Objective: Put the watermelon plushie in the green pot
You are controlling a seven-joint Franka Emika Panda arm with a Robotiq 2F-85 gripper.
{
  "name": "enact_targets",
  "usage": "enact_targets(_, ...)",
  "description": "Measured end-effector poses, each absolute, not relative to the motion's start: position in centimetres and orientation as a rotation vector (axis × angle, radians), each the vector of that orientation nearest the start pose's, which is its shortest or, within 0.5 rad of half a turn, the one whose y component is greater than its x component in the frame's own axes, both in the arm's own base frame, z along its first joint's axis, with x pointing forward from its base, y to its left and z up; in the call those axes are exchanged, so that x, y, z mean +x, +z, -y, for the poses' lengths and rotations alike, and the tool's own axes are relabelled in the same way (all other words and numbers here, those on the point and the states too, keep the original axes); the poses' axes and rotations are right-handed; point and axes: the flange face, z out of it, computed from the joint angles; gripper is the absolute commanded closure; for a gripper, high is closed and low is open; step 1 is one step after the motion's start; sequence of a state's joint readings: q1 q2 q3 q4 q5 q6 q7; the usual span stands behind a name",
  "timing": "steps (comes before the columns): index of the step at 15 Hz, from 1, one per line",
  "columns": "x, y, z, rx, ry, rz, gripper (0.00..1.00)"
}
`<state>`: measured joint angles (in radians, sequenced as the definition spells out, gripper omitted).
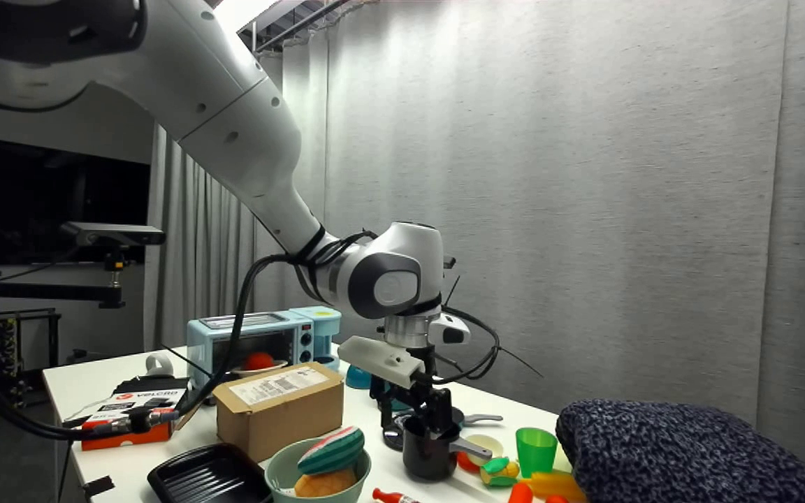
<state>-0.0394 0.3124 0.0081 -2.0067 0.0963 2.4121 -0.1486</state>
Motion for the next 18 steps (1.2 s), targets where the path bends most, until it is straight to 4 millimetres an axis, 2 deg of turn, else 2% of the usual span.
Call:
enact_targets(5,62.3,29.9,3.0,-3.117,-0.272,-0.163,0.0)
enact_targets(12,62.2,29.9,2.8,-3.133,-0.256,-0.144,0.0)
enact_targets(15,62.4,31.7,2.8,-3.149,-0.274,-0.069,0.0)
enact_targets(18,62.3,35.6,2.5,-3.148,-0.351,0.043,0.0)
